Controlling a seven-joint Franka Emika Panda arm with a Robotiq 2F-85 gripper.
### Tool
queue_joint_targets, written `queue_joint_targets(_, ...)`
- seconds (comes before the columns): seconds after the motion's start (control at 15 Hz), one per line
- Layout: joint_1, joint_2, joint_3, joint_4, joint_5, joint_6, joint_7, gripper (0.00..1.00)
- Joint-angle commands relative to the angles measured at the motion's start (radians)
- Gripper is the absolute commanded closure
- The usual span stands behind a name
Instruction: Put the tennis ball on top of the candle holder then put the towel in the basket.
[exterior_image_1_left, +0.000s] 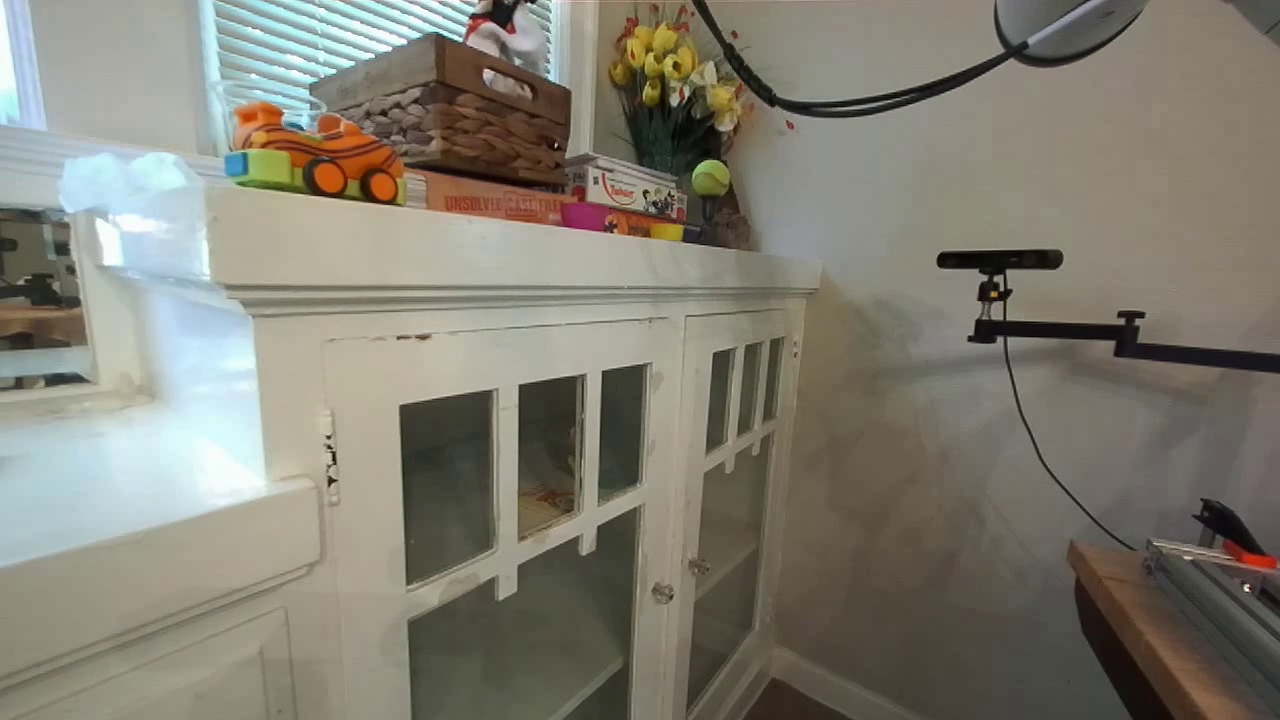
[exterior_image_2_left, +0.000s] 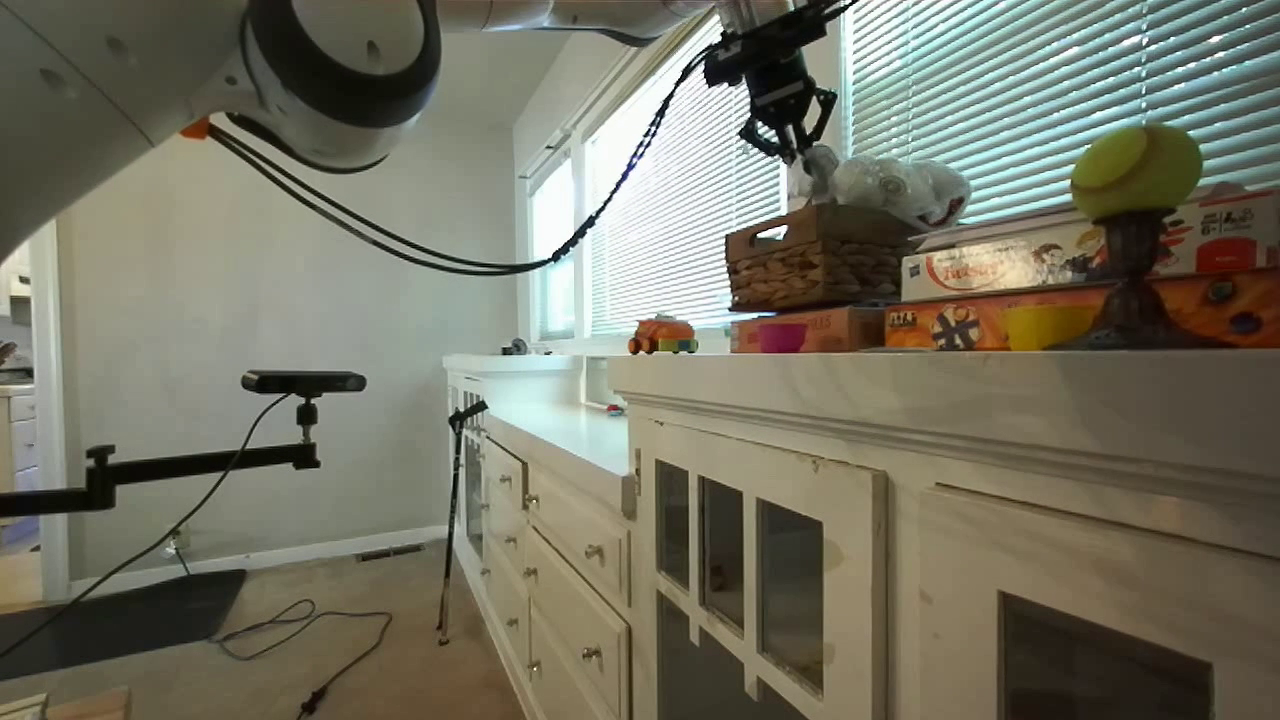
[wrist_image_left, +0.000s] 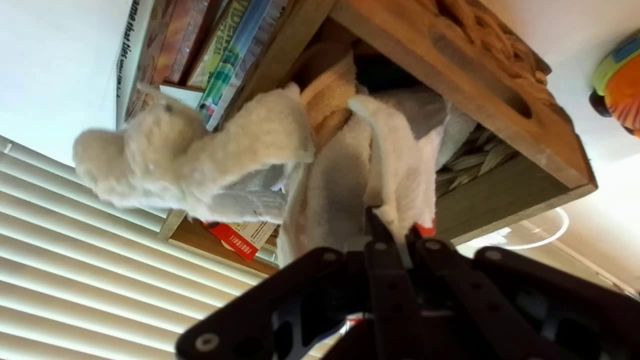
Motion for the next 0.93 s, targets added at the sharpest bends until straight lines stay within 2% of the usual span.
queue_joint_targets(0.0,0.023,0.032,-0.006,0.018,-0.012,0.084,0.011,0.99)
queue_joint_targets(0.33,0.046,0.067,-0.01,0.013,-0.021,0.165,0.02,0.99)
queue_joint_targets(0.67,0.06,0.098,-0.031,0.011,-0.043,0.17,0.029,0.99)
queue_joint_targets(0.73,0.062,0.101,-0.037,0.012,-0.049,0.161,0.032,0.7)
queue_joint_targets(0.8,0.062,0.104,-0.039,0.014,-0.051,0.162,0.029,0.69)
queue_joint_targets(0.87,0.062,0.105,-0.042,0.016,-0.053,0.161,0.028,0.62)
